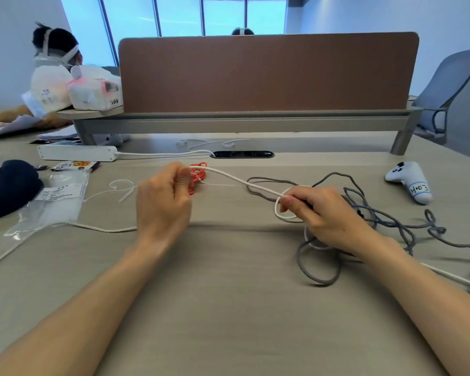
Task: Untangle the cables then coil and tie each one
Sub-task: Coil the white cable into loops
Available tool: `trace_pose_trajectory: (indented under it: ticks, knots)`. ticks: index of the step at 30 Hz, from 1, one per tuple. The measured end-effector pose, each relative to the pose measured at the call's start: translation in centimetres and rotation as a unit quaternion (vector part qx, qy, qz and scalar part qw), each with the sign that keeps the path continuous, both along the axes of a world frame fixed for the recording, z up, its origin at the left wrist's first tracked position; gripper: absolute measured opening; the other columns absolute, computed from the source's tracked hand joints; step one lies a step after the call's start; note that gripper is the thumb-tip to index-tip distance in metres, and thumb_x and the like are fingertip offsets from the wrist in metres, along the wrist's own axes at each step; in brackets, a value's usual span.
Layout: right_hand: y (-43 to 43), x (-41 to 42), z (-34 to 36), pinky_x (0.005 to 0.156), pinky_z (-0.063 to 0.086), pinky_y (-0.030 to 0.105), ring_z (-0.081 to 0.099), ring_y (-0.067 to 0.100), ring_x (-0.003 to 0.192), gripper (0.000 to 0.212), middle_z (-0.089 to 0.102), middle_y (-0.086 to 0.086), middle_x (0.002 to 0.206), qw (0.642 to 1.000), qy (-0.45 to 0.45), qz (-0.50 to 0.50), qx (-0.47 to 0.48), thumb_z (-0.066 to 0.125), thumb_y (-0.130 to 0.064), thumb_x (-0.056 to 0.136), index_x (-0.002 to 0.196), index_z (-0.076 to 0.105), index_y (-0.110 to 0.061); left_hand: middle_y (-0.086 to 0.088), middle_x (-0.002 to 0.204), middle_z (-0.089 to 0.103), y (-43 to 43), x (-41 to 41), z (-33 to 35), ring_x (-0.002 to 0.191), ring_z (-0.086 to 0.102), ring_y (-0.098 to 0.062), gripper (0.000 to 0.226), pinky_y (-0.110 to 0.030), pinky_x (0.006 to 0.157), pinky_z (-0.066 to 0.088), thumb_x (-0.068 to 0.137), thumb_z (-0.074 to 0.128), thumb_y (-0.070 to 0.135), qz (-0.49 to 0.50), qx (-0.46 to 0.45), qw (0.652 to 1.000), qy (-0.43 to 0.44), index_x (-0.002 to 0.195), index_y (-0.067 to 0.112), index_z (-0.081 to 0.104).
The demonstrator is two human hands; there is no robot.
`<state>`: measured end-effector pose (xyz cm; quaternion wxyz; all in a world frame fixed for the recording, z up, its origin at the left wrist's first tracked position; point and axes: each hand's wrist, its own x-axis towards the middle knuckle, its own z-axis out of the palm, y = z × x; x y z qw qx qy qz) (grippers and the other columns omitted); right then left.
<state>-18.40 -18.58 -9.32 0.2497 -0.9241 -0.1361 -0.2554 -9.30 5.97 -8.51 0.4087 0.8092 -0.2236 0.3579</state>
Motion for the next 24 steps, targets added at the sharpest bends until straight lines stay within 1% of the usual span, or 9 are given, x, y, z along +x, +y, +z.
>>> trace_pose_trajectory:
  ticks: [3, 6, 8, 10, 13, 16, 18, 21, 24]
  knots:
    - [0.5, 0.0, -0.2, 0.062, 0.041, 0.028, 0.052, 0.010, 0.065, 0.037, 0.059, -0.005, 0.067, 1.000, 0.007, -0.002, -0.021, 0.035, -0.049, 0.091, 0.082, 0.063, -0.026, -0.004, 0.099, 0.064, 0.0, -0.3, -0.5, 0.095, 0.056, -0.028, 0.027, -0.039, 0.081, 0.041, 0.087, 0.047, 0.015, 0.006, 0.086, 0.996, -0.038, 0.110, 0.017, 0.062]
    - [1.9, -0.1, -0.4, 0.060, 0.042, 0.037, 0.051, 0.016, 0.062, 0.033, 0.058, -0.008, 0.063, 0.999, -0.003, 0.013, -0.050, 0.037, -0.047, 0.091, 0.083, 0.063, -0.029, -0.001, 0.119, 0.060, -1.7, -2.6, -0.8, 0.113, 0.050, -0.018, 0.045, -0.039, 0.099, 0.031, 0.082, 0.050, 0.020, -0.123, 0.189, 0.970, -0.096, 0.127, 0.018, 0.053]
    - [2.6, -0.1, -0.5, 0.054, 0.035, 0.033, 0.041, 0.011, 0.056, 0.024, 0.048, -0.018, 0.056, 0.997, -0.014, 0.037, -0.061, 0.041, -0.040, 0.092, 0.083, 0.060, -0.028, 0.002, 0.107, 0.065, -3.3, -4.1, -1.2, 0.103, 0.057, -0.020, 0.038, -0.040, 0.094, 0.039, 0.090, 0.042, 0.037, -0.185, 0.265, 0.944, -0.061, 0.123, 0.023, 0.053]
    - [2.9, -0.1, -0.5, 0.053, 0.032, 0.031, 0.036, 0.010, 0.056, 0.021, 0.047, -0.017, 0.058, 0.995, -0.015, 0.049, -0.081, 0.043, -0.034, 0.093, 0.085, 0.061, -0.026, -0.001, 0.091, 0.070, -4.2, -4.1, -1.8, 0.087, 0.063, -0.029, 0.038, -0.039, 0.069, 0.047, 0.093, 0.030, 0.050, -0.181, 0.312, 0.932, -0.022, 0.110, 0.027, 0.055]
    - [2.3, 0.0, -0.8, 0.055, 0.037, 0.032, 0.044, 0.009, 0.056, 0.021, 0.052, -0.013, 0.060, 0.998, 0.022, 0.031, -0.054, 0.047, -0.038, 0.093, 0.087, 0.064, -0.026, -0.007, 0.068, 0.067, -3.3, -3.0, -1.9, 0.062, 0.062, -0.035, 0.030, -0.040, 0.050, 0.047, 0.085, 0.034, 0.031, -0.153, 0.210, 0.964, -0.064, 0.082, 0.019, 0.061]
    - [0.9, 0.2, -0.7, 0.059, 0.038, 0.032, 0.047, 0.005, 0.061, 0.019, 0.053, -0.013, 0.062, 0.997, 0.047, -0.011, -0.054, 0.046, -0.036, 0.095, 0.084, 0.061, -0.031, -0.001, 0.060, 0.060, -1.2, -1.4, 0.0, 0.056, 0.056, -0.028, 0.023, -0.033, 0.053, 0.040, 0.081, 0.041, 0.011, -0.059, 0.033, 0.996, -0.056, 0.072, 0.013, 0.062]
    - [0.2, 0.1, -0.4, 0.058, 0.032, 0.026, 0.047, 0.001, 0.059, 0.020, 0.052, -0.012, 0.060, 0.995, 0.059, -0.032, -0.072, 0.048, -0.031, 0.097, 0.081, 0.060, -0.032, 0.003, 0.063, 0.053, 0.3, -0.2, 0.8, 0.061, 0.054, -0.028, 0.026, -0.031, 0.057, 0.029, 0.091, 0.043, 0.018, 0.022, -0.026, 0.999, -0.026, 0.077, 0.012, 0.064]
    - [0.5, -0.2, 0.0, 0.056, 0.030, 0.017, 0.048, 0.003, 0.060, 0.022, 0.055, -0.009, 0.062, 0.994, 0.064, -0.028, -0.084, 0.048, -0.029, 0.097, 0.081, 0.063, -0.027, -0.001, 0.098, 0.059, 0.7, 0.0, 0.4, 0.095, 0.056, -0.025, 0.024, -0.032, 0.077, 0.032, 0.091, 0.046, 0.022, 0.064, 0.036, 0.997, -0.039, 0.106, 0.020, 0.064]
    - [1.6, -0.1, -0.4, 0.056, 0.029, 0.028, 0.044, 0.012, 0.058, 0.026, 0.058, -0.006, 0.062, 0.994, 0.033, -0.007, -0.105, 0.043, -0.040, 0.095, 0.082, 0.063, -0.029, 0.003, 0.120, 0.058, -1.4, -2.1, -0.9, 0.115, 0.051, -0.012, 0.032, -0.038, 0.098, 0.023, 0.093, 0.042, 0.030, -0.034, 0.169, 0.979, -0.107, 0.121, 0.026, 0.057]
